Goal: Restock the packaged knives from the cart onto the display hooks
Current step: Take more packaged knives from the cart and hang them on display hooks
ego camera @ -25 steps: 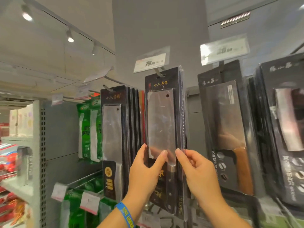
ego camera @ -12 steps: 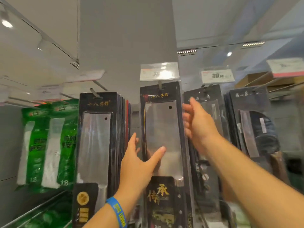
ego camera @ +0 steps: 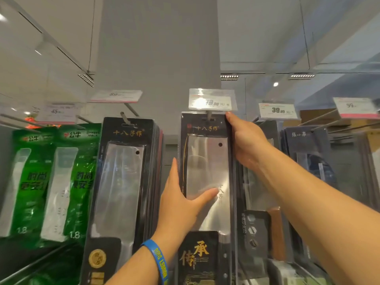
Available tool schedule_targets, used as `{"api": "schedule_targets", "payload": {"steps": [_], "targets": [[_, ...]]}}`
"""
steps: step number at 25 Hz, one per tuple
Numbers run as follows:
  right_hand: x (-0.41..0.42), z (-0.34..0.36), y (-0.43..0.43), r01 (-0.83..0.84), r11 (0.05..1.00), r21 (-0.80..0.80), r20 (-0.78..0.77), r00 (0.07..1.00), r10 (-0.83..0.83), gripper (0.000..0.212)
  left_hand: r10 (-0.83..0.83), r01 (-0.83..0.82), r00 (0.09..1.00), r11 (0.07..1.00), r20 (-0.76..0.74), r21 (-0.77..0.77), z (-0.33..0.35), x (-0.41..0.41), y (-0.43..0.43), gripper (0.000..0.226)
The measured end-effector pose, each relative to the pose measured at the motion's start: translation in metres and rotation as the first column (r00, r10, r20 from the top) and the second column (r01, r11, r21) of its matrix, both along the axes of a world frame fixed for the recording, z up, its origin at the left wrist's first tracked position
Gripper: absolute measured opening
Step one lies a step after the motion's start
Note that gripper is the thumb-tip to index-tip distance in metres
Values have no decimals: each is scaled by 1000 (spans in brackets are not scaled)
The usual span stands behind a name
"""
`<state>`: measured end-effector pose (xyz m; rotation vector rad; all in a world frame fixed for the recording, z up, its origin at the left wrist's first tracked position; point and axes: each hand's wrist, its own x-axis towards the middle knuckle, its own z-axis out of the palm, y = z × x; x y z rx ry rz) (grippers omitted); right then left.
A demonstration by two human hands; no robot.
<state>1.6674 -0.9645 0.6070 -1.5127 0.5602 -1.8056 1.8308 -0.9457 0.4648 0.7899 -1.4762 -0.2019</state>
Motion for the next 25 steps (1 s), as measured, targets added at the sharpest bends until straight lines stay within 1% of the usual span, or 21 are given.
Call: {"api": "schedule_targets", "payload": {"steps": [2, 5, 6, 7, 9, 11, 13, 16, 18, 19, 21, 23, 25], "targets": [[0, -1, -1, 47, 999, -6, -23, 999, -47, 35, -8, 8, 1000, 1000, 2, 8, 0, 1, -3, 123], [-1, -3, 1, 57, 998, -41, -45, 997, -59, 36, -14, 14, 1000, 1000, 10, 21, 0, 2, -7, 125], [-1, -4, 3, 84, 995, -53, -67, 994, -87, 36, -16, 16, 1000, 1000, 10, 24, -1, 2, -7, 126], [-3, -7, 5, 152, 986, -66, -113, 981, -159, 37, -16, 16, 1000, 1000, 10, 24, -3, 3, -8, 126], [-5, -19, 9, 361, 923, -131, -179, 907, -380, 36, -5, 4, 1000, 1000, 19, 24, -9, 4, -7, 124], [-5, -40, 17, 509, 833, -219, -152, 825, -544, 35, 9, -10, 999, 999, 31, 36, -20, 6, -4, 121], [-1, -68, 27, 553, 787, -273, -151, 783, -603, 43, 12, -15, 999, 998, 42, 58, -31, 7, 0, 118], [9, -119, 33, 581, 760, -293, -222, 731, -645, 63, 21, -26, 999, 995, 48, 95, -47, 9, 7, 114], [16, -153, 36, 564, 778, -277, -299, 719, -628, 79, 25, -32, 998, 991, 55, 129, -58, 9, 12, 112], [18, -166, 36, 537, 808, -244, -344, 731, -590, 87, 25, -34, 998, 989, 60, 147, -64, 8, 13, 111], [20, -183, 31, 457, 881, -124, -396, 791, -466, 98, 30, -40, 998, 980, 53, 195, -72, 6, 15, 109], [19, -191, 28, 380, 925, 2, -385, 854, -350, 99, 22, -30, 999, 967, 35, 251, -81, 5, 14, 107], [17, -200, 26, 364, 929, 64, -391, 866, -312, 94, 4, -14, 999, 954, 33, 299, -87, 7, 13, 105]]}}
